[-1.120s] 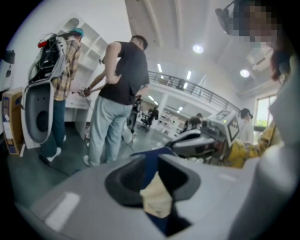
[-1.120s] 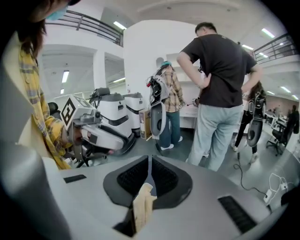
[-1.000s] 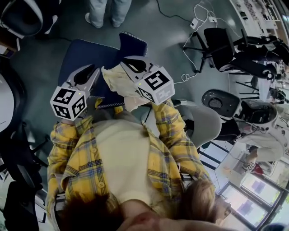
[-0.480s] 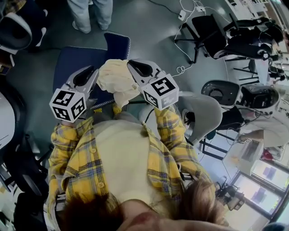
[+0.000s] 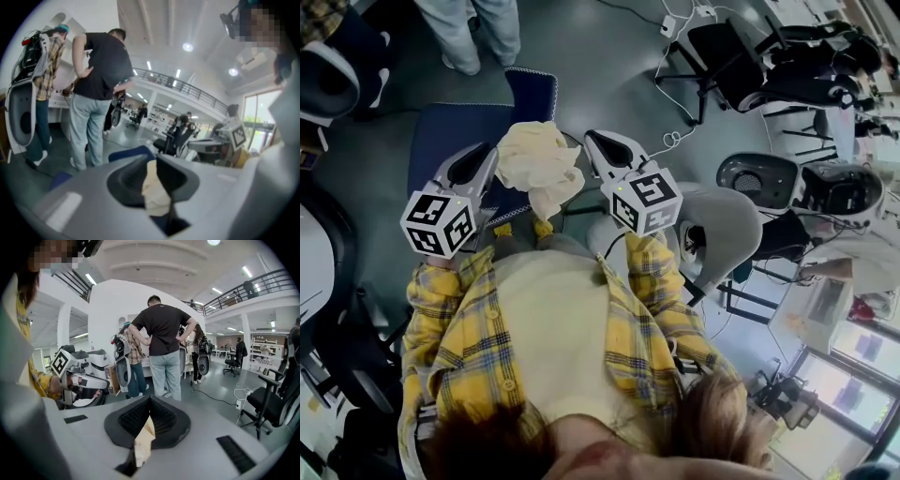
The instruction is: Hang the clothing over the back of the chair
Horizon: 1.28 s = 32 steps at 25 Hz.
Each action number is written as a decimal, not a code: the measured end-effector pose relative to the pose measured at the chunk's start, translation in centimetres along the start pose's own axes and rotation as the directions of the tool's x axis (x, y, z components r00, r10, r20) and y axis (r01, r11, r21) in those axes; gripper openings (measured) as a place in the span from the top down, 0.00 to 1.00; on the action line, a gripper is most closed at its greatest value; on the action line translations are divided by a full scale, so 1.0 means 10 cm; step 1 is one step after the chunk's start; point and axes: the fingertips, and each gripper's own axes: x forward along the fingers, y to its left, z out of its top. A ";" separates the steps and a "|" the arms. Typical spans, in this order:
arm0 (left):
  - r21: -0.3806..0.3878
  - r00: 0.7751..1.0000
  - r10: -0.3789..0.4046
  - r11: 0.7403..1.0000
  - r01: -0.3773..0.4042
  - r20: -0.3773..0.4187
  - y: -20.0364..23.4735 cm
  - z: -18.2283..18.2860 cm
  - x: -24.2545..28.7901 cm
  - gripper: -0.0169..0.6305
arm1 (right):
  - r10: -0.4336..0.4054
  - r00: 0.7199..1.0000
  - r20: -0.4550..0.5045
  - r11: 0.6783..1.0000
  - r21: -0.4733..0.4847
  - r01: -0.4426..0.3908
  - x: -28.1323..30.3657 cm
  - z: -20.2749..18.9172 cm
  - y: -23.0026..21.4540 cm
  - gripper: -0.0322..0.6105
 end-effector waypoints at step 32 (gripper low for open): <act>-0.108 0.995 0.102 0.989 -0.103 -0.013 0.16 -0.28 -0.16 0.88 | -0.017 0.999 -0.035 0.999 0.050 0.018 -0.13 -0.34 -0.15 0.93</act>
